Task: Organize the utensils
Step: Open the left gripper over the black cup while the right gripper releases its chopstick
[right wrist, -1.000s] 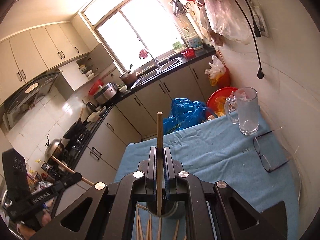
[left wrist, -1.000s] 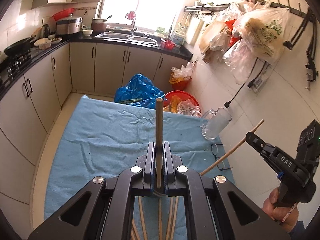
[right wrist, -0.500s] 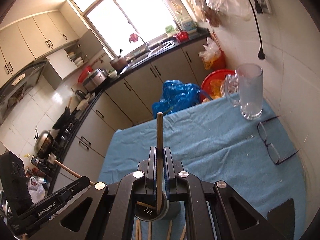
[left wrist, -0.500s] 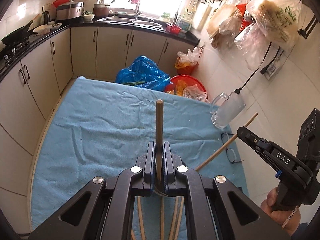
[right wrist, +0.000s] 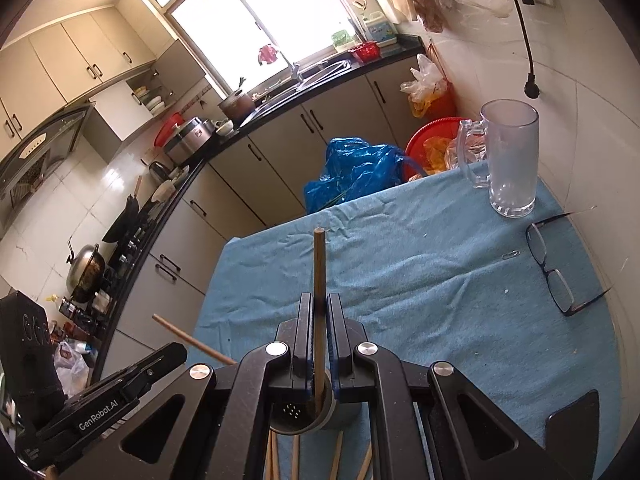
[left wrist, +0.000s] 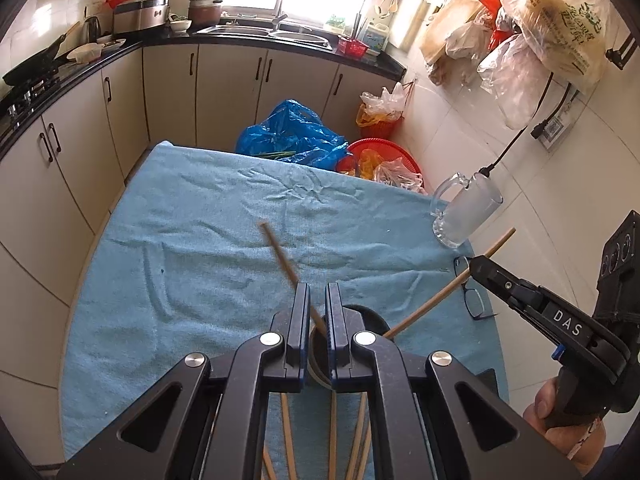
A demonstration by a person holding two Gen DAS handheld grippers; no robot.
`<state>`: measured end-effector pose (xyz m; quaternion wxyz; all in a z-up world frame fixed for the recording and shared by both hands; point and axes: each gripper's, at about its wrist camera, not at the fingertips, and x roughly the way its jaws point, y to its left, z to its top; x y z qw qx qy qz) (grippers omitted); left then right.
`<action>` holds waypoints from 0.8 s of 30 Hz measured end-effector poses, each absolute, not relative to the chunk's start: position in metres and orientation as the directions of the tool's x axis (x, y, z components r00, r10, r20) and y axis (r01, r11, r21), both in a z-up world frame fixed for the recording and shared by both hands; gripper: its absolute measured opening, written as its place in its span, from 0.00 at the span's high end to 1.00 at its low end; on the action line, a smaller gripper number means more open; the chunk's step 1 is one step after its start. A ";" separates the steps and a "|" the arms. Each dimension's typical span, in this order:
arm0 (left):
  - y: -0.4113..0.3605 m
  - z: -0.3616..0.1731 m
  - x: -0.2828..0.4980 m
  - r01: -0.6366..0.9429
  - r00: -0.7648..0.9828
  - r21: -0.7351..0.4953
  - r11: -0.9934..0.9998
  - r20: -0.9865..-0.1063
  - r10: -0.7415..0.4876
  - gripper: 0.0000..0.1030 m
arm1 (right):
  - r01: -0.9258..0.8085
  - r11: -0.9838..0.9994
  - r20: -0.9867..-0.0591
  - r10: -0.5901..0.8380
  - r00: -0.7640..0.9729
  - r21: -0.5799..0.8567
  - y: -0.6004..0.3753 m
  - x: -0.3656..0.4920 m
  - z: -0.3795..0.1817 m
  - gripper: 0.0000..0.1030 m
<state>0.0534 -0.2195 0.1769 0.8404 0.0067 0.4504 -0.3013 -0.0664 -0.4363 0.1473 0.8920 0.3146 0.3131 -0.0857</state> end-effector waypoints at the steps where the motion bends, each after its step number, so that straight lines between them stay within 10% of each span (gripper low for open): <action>1: -0.220 0.177 0.053 0.514 0.412 -0.261 0.817 -0.761 -0.502 0.92 | 0.346 0.785 -0.611 0.051 0.790 0.513 -0.436 -0.067 0.148 0.92; 9: -0.204 0.196 0.045 0.516 0.447 -0.269 0.813 -0.725 -0.524 0.81 | 0.340 0.786 -0.586 0.035 0.809 0.516 -0.436 -0.085 0.170 0.78; 17: -0.169 0.232 0.005 0.550 0.542 -0.213 0.808 -0.645 -0.539 0.72 | 0.349 0.837 -0.516 -0.094 0.851 0.422 -0.422 -0.132 0.222 0.35; 24: -0.135 0.268 -0.033 0.603 0.556 -0.179 0.777 -0.604 -0.571 0.61 | 0.278 0.883 -0.420 -0.104 0.902 0.378 -0.401 -0.183 0.281 0.34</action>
